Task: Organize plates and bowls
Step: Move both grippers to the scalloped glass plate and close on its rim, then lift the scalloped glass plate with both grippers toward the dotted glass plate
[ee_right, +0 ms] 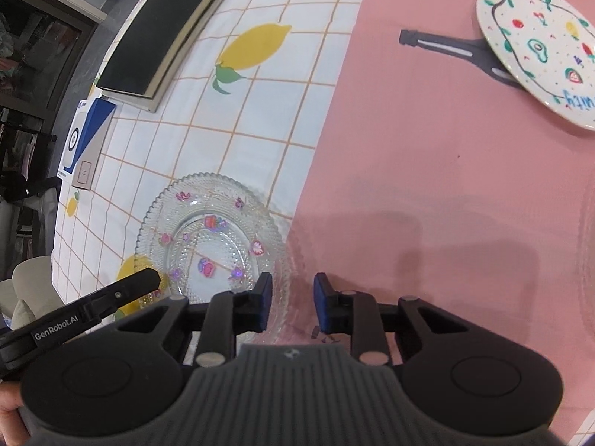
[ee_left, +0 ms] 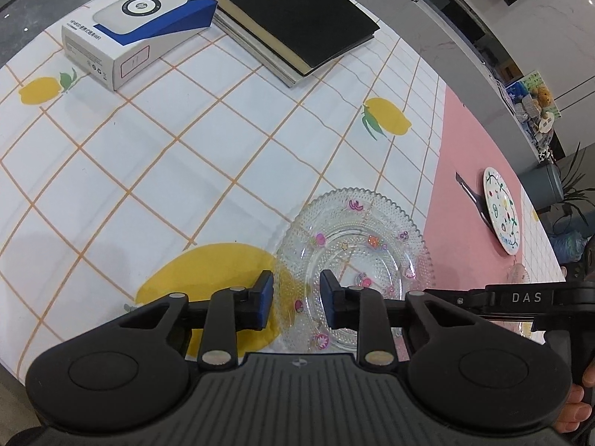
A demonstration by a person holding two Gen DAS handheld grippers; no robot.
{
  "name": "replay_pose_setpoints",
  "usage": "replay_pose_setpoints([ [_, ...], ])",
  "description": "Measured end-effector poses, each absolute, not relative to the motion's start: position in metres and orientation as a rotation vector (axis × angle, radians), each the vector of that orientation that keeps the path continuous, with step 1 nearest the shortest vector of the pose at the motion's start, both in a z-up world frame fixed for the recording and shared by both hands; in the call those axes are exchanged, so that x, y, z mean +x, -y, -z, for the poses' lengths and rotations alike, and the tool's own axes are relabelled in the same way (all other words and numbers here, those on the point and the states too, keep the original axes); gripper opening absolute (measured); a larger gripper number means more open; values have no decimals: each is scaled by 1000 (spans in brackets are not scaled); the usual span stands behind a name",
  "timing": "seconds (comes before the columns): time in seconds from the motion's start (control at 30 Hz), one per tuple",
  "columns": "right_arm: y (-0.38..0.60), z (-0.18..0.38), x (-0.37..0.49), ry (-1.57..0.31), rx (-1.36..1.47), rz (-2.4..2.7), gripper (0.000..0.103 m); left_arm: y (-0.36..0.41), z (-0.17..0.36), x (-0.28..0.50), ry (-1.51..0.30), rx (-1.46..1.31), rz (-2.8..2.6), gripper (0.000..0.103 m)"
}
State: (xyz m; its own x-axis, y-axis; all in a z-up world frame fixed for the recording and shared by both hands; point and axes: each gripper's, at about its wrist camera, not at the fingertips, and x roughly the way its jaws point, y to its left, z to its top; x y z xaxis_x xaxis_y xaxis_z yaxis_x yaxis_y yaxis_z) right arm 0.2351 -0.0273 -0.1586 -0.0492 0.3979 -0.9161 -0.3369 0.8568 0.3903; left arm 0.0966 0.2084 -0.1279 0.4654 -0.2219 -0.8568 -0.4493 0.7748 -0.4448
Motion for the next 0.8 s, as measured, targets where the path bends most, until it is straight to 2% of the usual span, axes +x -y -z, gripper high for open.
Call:
replay_pose_setpoints([
  [0.17, 26, 162, 235, -1531, 73, -614, 13, -208, 129, 97, -1100, -690, -162, 21],
  [0.3, 25, 161, 233, -1524, 75, -609, 12, -209, 129, 96, -1093, -676, -171, 13],
  [0.57, 28, 153, 231, -1487, 102, -595, 11, -210, 122, 94, -1060, -676, -167, 11],
  [0.8, 41, 120, 229, -1408, 136, -601, 10, -206, 96, 94, -998, -674, -154, 11],
])
